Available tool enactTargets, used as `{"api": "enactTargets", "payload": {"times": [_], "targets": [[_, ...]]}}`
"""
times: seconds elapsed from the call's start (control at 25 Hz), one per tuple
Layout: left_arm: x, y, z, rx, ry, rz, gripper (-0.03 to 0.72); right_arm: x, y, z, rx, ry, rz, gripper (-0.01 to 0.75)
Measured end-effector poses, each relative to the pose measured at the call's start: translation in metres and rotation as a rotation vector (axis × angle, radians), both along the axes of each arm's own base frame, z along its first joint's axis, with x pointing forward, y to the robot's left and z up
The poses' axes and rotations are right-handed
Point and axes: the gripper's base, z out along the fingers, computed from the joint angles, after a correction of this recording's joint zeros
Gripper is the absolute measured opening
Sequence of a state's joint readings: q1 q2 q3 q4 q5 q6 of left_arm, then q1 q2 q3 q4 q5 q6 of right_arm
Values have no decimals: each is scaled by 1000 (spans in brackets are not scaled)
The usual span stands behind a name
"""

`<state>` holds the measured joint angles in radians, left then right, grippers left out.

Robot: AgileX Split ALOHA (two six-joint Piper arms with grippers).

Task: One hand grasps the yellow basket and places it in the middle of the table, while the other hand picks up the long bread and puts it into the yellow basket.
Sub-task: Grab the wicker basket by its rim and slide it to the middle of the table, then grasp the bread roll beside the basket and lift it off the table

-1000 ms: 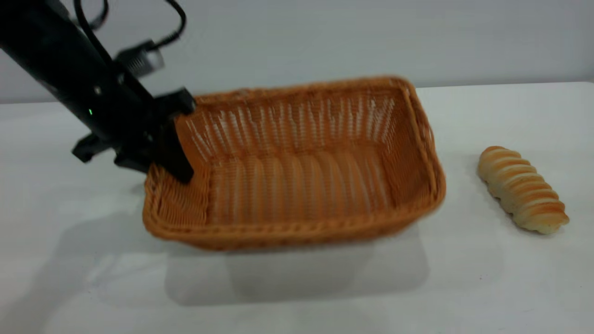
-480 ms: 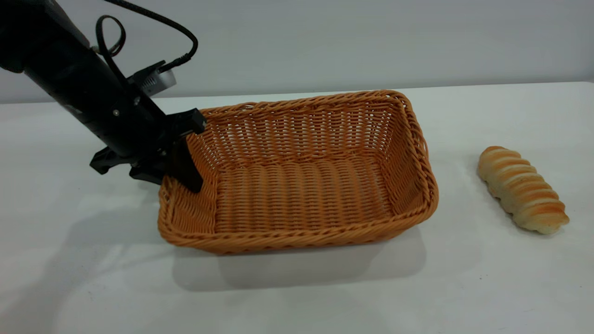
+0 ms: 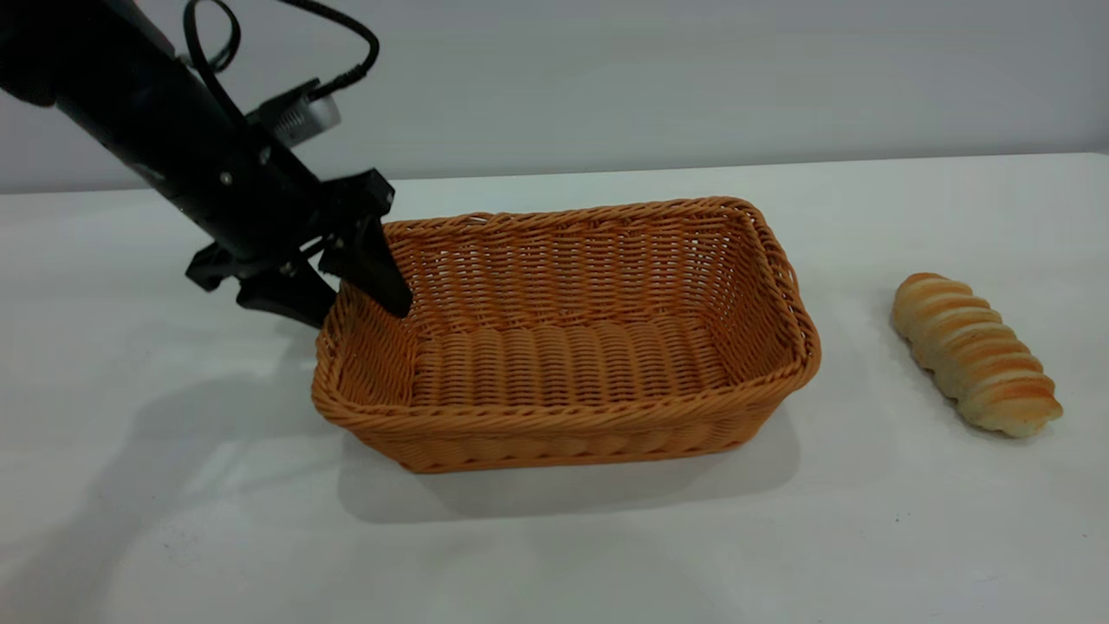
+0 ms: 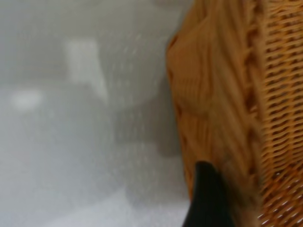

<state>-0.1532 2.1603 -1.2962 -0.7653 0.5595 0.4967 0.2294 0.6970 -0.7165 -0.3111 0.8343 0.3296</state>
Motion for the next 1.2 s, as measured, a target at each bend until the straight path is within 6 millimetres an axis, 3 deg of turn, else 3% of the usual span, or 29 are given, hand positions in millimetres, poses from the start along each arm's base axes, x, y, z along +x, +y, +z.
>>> {"api": "enactTargets", "payload": {"times": [0.2, 0.4, 0.56, 0.92, 1.2], "targets": [[1, 0, 26, 2, -84, -33, 583, 30, 8, -10, -35, 24, 34, 521], [1, 1, 61, 5, -203, -59, 583, 68, 17, -39, -68, 139, 46, 609], [0, 2, 81, 3, -260, -56, 583, 103, 25, -61, -70, 256, 28, 612], [-8, 3, 122, -9, -363, -64, 583, 184, 36, -92, -118, 460, -18, 586], [-25, 5, 167, 3, -485, -121, 583, 224, 31, -128, -84, 592, 11, 584]]}}
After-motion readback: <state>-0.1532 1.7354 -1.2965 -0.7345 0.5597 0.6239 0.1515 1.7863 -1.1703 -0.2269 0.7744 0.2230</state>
